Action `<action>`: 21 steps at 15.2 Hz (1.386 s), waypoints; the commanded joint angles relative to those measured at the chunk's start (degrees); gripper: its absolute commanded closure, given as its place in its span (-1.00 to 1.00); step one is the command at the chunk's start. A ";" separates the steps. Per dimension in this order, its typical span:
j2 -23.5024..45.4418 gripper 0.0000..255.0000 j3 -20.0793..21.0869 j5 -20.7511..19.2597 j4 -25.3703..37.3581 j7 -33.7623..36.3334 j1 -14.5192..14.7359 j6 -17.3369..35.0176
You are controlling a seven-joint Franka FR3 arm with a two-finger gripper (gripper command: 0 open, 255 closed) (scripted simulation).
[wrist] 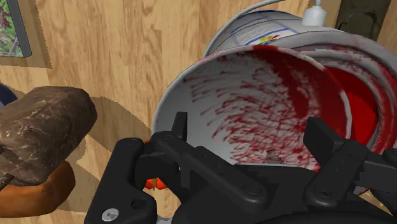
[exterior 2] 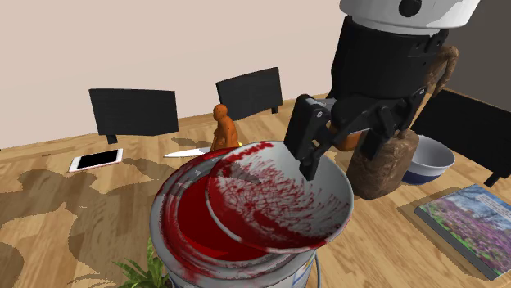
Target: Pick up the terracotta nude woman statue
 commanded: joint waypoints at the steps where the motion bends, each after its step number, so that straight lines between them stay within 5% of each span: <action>1: 0.00 -1.00 0.00 0.00 0.00 0.00 0.00 0.00; 11: 23.18 -1.00 3.64 -0.38 15.08 1.91 0.69 7.62; 21: 46.63 -1.00 6.61 -3.92 37.69 4.77 2.00 7.69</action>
